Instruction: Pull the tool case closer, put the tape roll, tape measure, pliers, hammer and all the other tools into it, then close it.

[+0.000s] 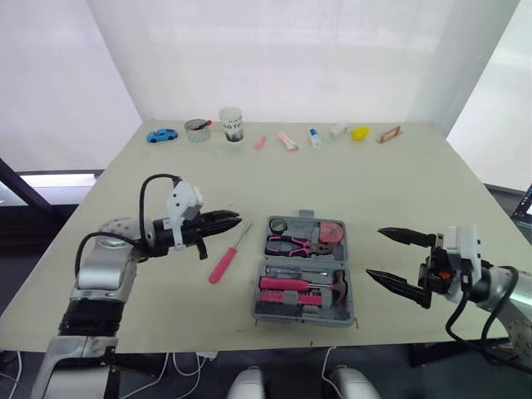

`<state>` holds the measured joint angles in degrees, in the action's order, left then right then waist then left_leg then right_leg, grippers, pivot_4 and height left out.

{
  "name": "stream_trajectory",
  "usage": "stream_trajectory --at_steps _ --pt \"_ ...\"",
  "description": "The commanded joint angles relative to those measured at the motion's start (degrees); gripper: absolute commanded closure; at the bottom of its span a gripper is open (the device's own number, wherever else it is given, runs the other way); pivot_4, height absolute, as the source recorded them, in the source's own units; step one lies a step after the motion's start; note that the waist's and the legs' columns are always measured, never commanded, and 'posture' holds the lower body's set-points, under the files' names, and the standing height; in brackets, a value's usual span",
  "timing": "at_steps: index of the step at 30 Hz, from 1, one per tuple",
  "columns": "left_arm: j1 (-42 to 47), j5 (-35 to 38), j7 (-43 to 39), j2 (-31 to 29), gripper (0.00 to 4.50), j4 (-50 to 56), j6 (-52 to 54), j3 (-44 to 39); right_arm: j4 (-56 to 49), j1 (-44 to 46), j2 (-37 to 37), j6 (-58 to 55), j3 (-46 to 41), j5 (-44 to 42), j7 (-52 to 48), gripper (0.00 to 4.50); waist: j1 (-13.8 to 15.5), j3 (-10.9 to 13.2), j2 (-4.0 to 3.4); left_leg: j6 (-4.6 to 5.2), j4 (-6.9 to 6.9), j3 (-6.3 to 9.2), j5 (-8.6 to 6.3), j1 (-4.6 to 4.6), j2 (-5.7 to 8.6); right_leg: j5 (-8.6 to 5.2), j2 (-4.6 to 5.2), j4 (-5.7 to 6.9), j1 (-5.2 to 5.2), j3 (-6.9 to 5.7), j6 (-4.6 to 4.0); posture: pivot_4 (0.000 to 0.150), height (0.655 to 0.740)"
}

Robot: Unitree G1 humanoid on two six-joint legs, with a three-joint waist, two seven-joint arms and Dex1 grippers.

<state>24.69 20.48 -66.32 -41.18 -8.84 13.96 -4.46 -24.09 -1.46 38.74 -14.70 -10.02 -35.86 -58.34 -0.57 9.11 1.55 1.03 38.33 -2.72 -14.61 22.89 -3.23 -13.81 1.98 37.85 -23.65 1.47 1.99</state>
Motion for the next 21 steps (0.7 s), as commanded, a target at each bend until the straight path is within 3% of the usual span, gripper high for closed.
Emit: stream_trajectory --at_steps 1,7,10,16,17,21 --pt "1.4 0.5 2.3 0.6 3.91 0.9 1.2 -0.8 -1.6 -0.5 -0.1 1.3 -2.0 -0.9 0.1 0.0 0.0 0.0 0.01 0.0 0.0 0.01 0.0 0.01 0.0 0.01 0.0 0.0 0.0 0.0 0.01 0.15 0.74" --pt "-1.5 -0.5 6.0 1.5 3.91 2.7 1.1 -1.3 -1.7 -0.9 0.0 1.3 -2.2 -1.0 0.2 0.0 -0.1 0.0 0.01 0.0 0.0 0.0 0.0 0.0 0.0 0.01 -0.01 0.0 0.0 0.01 0.02 0.15 0.74" --pt "-2.5 -1.8 10.4 2.6 3.15 3.3 0.9 -2.0 -1.3 -0.8 0.2 1.5 -2.3 -1.0 -0.1 0.0 0.0 0.0 0.02 0.0 0.0 0.02 0.0 0.0 -0.01 0.01 -0.01 0.01 0.0 0.0 0.02 0.15 0.74" --pt "-9.7 -2.2 21.0 6.5 0.39 12.1 5.0 -3.1 -0.9 -0.4 0.3 1.6 -2.3 -1.0 -0.7 0.0 -0.1 0.0 0.04 0.0 0.0 -0.01 0.0 0.01 -0.01 0.12 0.01 -0.01 0.0 0.03 0.22 0.15 0.74" --pt "-11.0 -2.9 23.1 7.4 0.12 13.8 5.6 -2.8 -0.7 -0.3 0.4 1.7 -2.3 -0.9 -0.8 0.0 0.0 0.0 0.03 0.0 0.0 0.01 0.0 0.01 -0.01 0.12 0.01 -0.01 0.0 0.01 0.22 0.15 0.74" --pt "-14.2 -5.0 31.7 11.2 0.12 19.1 9.9 -1.9 -0.2 0.1 0.4 1.8 -2.1 -0.8 -1.2 0.0 0.1 0.0 0.07 0.0 0.01 0.01 0.0 0.0 -0.02 0.12 0.03 0.02 0.01 0.01 0.22 0.15 0.74"
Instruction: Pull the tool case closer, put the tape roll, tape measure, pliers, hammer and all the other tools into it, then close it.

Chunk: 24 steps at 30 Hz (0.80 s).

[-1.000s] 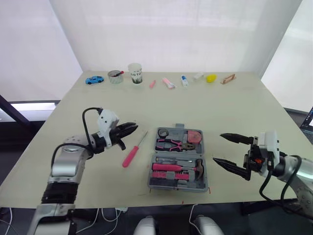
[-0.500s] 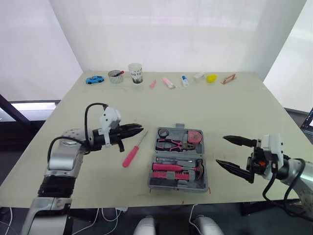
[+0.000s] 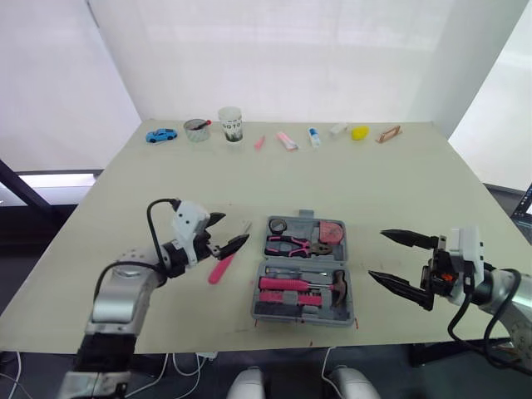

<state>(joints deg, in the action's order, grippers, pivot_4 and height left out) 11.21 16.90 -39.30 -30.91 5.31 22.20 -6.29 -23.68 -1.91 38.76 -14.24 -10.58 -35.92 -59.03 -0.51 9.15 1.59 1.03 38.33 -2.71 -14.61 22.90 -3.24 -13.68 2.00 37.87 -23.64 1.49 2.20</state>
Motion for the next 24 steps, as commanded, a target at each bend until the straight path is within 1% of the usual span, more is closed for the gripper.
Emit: stream_trajectory --at_steps 1,3,8,11,16,24 --pt "-1.1 -2.1 7.3 2.1 0.12 6.1 3.4 0.2 -0.5 0.7 0.3 1.4 -1.4 -0.6 -0.6 0.0 0.0 0.0 0.02 0.0 0.01 0.02 0.0 0.0 0.0 0.0 -0.01 0.01 0.0 -0.01 0.0 0.15 0.74" --pt "-1.5 -3.2 11.0 3.7 0.12 7.3 6.2 0.5 -0.4 1.0 0.3 1.4 -1.3 -0.5 -0.7 0.0 0.0 0.0 0.02 0.0 0.01 0.01 0.0 -0.02 0.0 0.0 -0.01 0.01 0.0 0.0 0.0 0.15 0.74" --pt "-1.9 -5.2 16.7 5.8 0.12 8.7 12.1 1.2 -0.1 1.1 0.4 1.6 -1.4 -0.4 -1.0 0.0 -0.1 0.0 0.03 0.0 0.01 0.01 0.0 -0.02 0.01 0.0 -0.02 0.0 0.01 0.0 0.0 0.15 0.74" --pt "-2.5 -5.3 17.8 6.9 0.12 8.8 14.3 2.5 -0.1 1.1 0.4 1.8 -1.4 -0.4 -1.0 0.0 -0.1 0.0 0.03 0.0 -0.01 0.01 0.0 -0.02 0.02 0.0 -0.02 0.0 0.0 0.01 0.0 0.15 0.74" --pt "-2.8 -7.3 19.1 7.8 0.12 7.3 13.8 4.6 -0.2 0.9 0.3 1.9 -1.4 -0.3 -0.8 0.0 -0.1 0.0 0.04 0.0 0.0 0.02 0.0 -0.02 0.02 0.0 -0.02 0.0 0.0 0.0 -0.01 0.15 0.74" --pt "-2.3 -9.4 21.1 8.4 0.12 3.6 13.5 4.4 -0.6 0.9 0.4 1.9 -1.4 -0.4 -0.7 0.0 -0.1 0.0 0.04 0.0 0.0 0.03 0.0 -0.02 0.02 0.0 -0.02 -0.01 0.0 0.0 -0.02 0.15 0.74"
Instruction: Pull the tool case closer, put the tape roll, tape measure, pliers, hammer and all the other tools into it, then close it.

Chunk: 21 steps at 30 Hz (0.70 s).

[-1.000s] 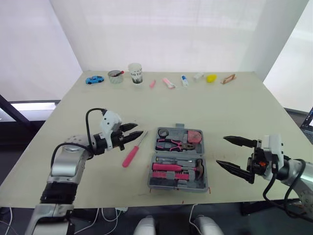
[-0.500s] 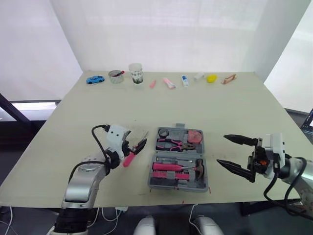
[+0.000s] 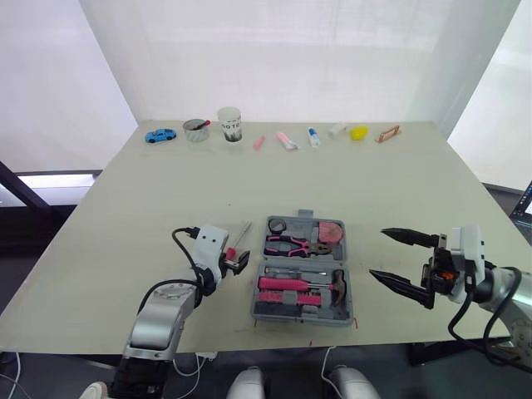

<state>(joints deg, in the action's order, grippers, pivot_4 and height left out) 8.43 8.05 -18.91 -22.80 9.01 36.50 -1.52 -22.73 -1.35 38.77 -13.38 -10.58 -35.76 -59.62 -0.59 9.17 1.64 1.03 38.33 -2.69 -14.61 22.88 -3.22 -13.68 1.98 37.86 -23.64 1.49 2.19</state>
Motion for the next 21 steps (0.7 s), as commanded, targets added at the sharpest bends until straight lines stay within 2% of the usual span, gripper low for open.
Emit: stream_trajectory --at_steps 1,15,18,20,21 --pt "0.5 -0.6 0.6 0.2 0.12 -0.4 -0.6 -0.3 -1.5 0.4 0.4 1.0 -1.4 -0.5 -0.1 0.0 0.0 0.0 0.0 0.0 0.0 0.0 0.0 0.0 0.0 0.0 0.0 0.0 0.0 0.0 0.0 0.15 0.74" --pt "2.6 -0.3 1.3 1.6 0.12 -4.1 1.9 0.4 -1.0 1.1 0.4 1.2 -1.2 -0.2 -0.3 0.0 0.1 0.0 0.0 0.0 0.01 -0.01 0.0 0.0 0.01 0.0 0.01 0.0 0.01 0.0 0.0 0.15 0.74" --pt "3.0 -0.4 1.3 1.9 0.97 -4.5 2.2 0.3 -0.9 1.2 0.4 1.2 -1.3 -0.1 -0.2 0.0 0.0 0.0 0.0 0.0 0.0 -0.01 0.0 0.0 0.01 0.0 0.01 0.0 0.01 0.01 0.0 0.15 0.74" --pt "3.2 -0.4 1.1 1.9 2.04 -4.9 2.1 0.4 -0.8 1.3 0.4 1.3 -1.3 0.0 -0.2 0.0 0.0 0.0 0.0 0.0 0.0 0.0 0.0 0.0 0.01 0.0 0.01 0.0 0.0 0.0 0.0 0.15 0.74" --pt "3.3 -0.4 1.1 1.8 2.3 -5.1 1.9 0.4 -0.8 1.3 0.3 1.3 -1.3 0.0 -0.1 0.0 0.0 0.0 0.0 0.0 0.0 0.0 0.0 0.0 0.01 0.0 0.01 0.01 0.0 0.0 0.0 0.15 0.74"
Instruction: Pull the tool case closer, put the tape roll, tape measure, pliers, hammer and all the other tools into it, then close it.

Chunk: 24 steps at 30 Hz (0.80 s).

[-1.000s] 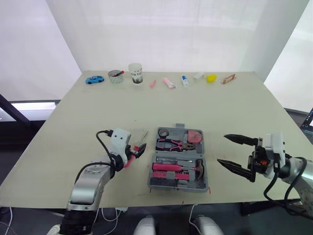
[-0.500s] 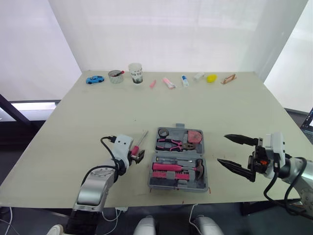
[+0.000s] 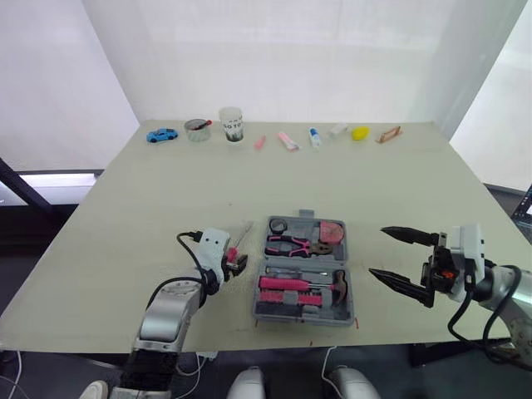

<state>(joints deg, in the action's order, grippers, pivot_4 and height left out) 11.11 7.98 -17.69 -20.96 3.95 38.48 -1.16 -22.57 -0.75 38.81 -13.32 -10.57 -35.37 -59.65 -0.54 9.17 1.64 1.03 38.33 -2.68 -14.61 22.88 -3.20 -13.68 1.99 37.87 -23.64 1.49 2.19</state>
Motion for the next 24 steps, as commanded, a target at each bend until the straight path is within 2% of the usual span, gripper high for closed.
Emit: stream_trajectory --at_steps 1,2,3,5,14,24 --pt "0.8 -0.4 -0.1 0.0 2.64 -0.3 -0.1 0.0 -1.0 0.7 0.3 1.3 -1.2 -0.3 -0.1 0.0 0.0 0.0 0.0 0.0 0.0 0.0 0.0 0.0 0.0 0.0 0.0 0.0 0.0 0.0 0.0 0.15 0.74" --pt "0.9 -0.4 -0.1 0.0 2.75 -0.6 -0.2 0.0 -1.0 0.7 0.3 1.3 -1.2 -0.3 -0.1 0.0 0.0 0.0 0.0 0.0 0.0 0.0 0.0 0.0 0.0 0.0 0.0 0.0 0.0 0.0 0.0 0.15 0.74" --pt "1.0 -0.4 -0.1 0.0 3.35 -0.8 -0.4 -0.1 -1.0 0.7 0.2 1.3 -1.2 -0.3 -0.1 0.0 0.0 0.0 0.0 0.0 0.01 0.0 0.0 0.0 0.0 0.0 0.0 0.01 0.0 0.0 0.0 0.15 0.74" --pt "1.2 -0.5 -0.2 -0.1 3.89 -1.2 -0.6 -0.1 -1.1 0.6 0.2 1.3 -1.1 -0.3 0.0 0.0 0.0 0.0 0.0 0.0 0.01 -0.01 0.0 0.0 0.0 0.0 0.0 0.0 0.0 0.0 0.0 0.15 0.74" --pt "1.9 0.0 -2.2 -1.5 3.88 -1.5 -2.8 -0.9 -1.1 0.7 0.1 1.3 -1.0 -0.4 0.1 0.0 0.1 0.0 0.0 0.0 0.02 0.01 0.0 -0.01 0.01 0.0 0.01 0.02 0.01 0.0 0.0 0.15 0.74" --pt "2.4 2.8 -11.1 -8.8 3.88 2.8 -5.9 -3.0 -1.5 1.2 0.3 0.6 -1.3 -2.1 -0.8 0.0 -0.1 0.0 0.07 0.0 0.0 0.0 0.0 0.03 0.0 0.0 0.01 -0.01 -0.01 -0.01 -0.01 0.15 0.74"
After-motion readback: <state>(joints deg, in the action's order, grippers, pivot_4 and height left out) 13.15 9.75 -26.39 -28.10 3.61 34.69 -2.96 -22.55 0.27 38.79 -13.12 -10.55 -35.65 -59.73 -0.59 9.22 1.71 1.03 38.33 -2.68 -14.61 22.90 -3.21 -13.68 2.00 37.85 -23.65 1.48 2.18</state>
